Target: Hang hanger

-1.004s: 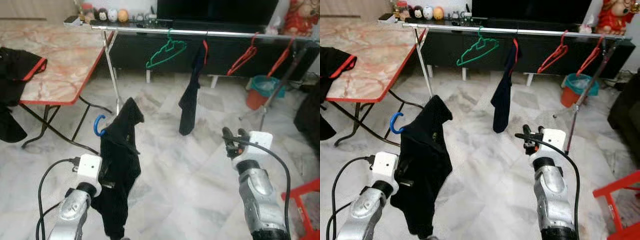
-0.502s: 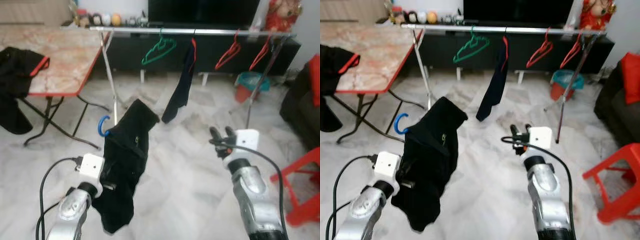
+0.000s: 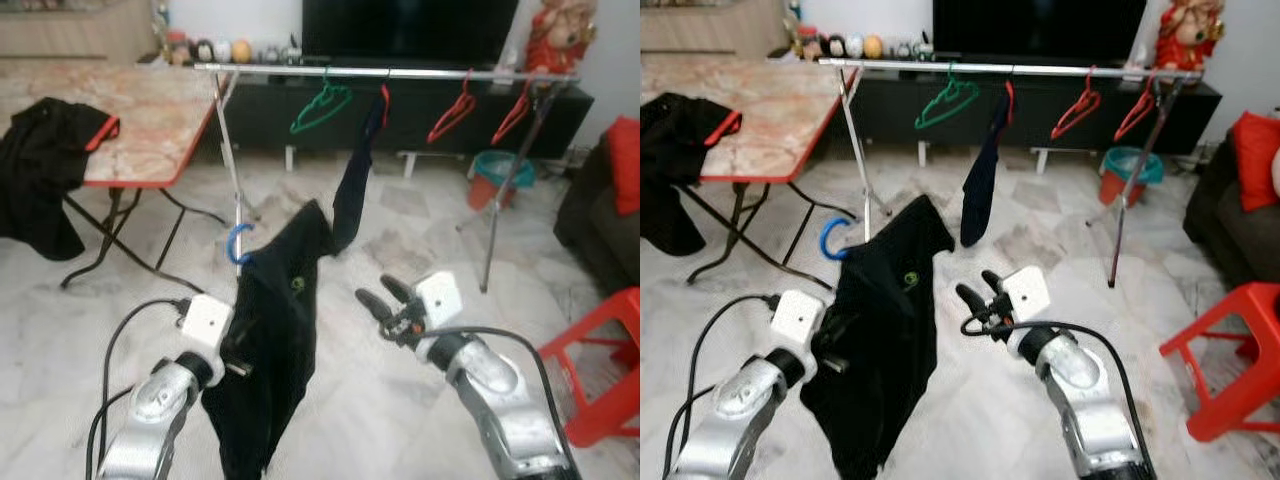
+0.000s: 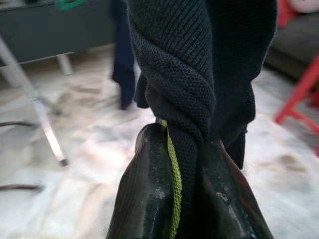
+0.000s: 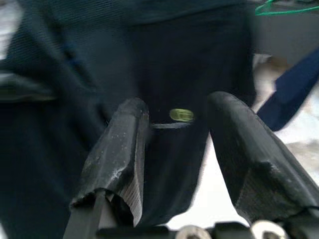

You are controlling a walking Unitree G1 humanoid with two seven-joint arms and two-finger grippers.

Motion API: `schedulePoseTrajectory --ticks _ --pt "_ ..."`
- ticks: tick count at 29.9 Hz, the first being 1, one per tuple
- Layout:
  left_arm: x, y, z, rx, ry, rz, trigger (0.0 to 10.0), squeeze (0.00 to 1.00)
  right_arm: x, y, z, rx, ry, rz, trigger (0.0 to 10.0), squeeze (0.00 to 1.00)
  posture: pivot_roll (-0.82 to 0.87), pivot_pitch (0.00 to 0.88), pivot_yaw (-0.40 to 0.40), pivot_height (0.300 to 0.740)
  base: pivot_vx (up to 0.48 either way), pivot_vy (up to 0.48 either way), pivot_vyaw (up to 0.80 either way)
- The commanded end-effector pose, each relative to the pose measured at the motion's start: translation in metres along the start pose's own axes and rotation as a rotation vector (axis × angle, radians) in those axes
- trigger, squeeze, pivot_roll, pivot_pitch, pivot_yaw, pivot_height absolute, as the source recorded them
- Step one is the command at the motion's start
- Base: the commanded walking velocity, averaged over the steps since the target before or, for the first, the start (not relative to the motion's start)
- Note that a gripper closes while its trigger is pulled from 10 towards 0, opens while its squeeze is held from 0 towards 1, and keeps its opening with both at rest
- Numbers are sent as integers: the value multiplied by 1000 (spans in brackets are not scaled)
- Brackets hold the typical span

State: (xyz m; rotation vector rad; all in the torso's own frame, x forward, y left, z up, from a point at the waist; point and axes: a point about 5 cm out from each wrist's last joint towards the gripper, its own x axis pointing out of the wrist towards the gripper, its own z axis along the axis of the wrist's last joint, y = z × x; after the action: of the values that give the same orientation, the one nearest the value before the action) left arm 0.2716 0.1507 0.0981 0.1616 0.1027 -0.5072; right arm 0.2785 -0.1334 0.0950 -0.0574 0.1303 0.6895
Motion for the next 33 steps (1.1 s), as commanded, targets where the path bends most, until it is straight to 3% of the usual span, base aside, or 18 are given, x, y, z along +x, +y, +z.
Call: schedulePoseTrajectory --ticks 1,9,19,22,27,28,29,33 --pt "5 -4 18 33 -49 -57 10000 0 0 0 -1 -4 14 40 10000 0 66 0 -67 740 0 0 0" --pt "7 -20 35 72 -34 -245 10000 0 0 -6 4 -30 12 128 10000 0 75 0 -97 740 0 0 0" --pt "8 -20 43 87 -32 -279 10000 0 -15 -10 -1 -79 82 239 10000 0 65 0 -95 740 0 0 0" --pt "7 -20 44 91 -22 -292 10000 0 -19 -17 -3 -157 118 217 10000 0 58 0 -91 740 0 0 0" --pt "6 -21 45 92 -15 -300 10000 0 -22 -23 -6 -187 151 177 10000 0 53 0 -86 740 0 0 0" --pt "6 -22 46 91 -17 -302 10000 0 -21 -23 -5 -196 147 167 10000 788 52 0 -85 740 0 0 0" --pt "6 -22 47 91 -17 -303 10000 0 -20 -23 -5 -201 146 157 10000 1000 52 0 -85 740 0 0 0" --pt "7 -23 49 89 -22 -309 10000 0 -17 -14 -7 -188 138 192 10000 1000 53 0 -83 740 0 0 0"
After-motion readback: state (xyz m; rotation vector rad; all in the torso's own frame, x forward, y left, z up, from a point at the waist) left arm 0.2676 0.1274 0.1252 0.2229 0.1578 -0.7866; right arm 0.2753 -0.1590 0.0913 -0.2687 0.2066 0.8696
